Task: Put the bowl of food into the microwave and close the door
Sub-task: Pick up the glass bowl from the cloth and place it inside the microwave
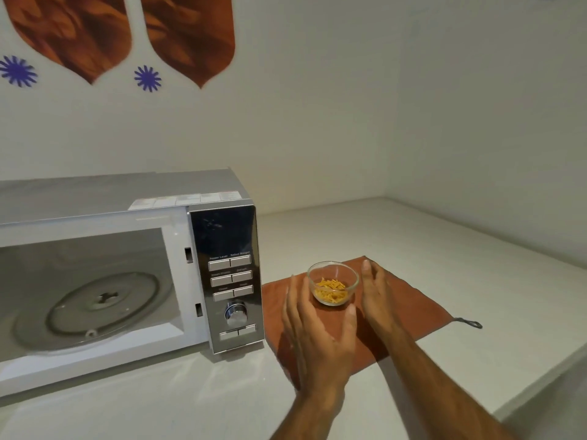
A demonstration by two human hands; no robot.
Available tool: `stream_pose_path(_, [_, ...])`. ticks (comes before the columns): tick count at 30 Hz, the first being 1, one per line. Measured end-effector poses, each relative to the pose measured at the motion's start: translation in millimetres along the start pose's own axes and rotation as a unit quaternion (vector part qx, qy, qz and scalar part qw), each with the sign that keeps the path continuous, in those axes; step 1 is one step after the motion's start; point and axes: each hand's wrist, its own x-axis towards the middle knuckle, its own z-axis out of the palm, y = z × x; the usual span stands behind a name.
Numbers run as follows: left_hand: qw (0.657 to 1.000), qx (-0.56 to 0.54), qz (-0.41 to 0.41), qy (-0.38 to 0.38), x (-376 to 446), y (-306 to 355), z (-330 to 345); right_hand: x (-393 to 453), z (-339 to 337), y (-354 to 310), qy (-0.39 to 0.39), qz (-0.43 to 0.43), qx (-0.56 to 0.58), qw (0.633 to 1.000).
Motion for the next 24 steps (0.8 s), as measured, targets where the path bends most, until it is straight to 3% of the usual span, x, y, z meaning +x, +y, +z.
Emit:
stream_pose_path(10, [0.986,-0.069,-0.138,-0.071,68,-34,53,24,12,7,-0.018,0.035,0.091,0.995])
stream_pose_path(16, [0.940,-0.180,-0.264,-0.122,95,-54,78,36,29,13,-0.032,0.082,0.156,0.984])
stream_pose_path(24, [0.911,-0.258,-0.303,-0.107,102,-56,85,42,40,20,-0.040,0.137,0.205,0.968])
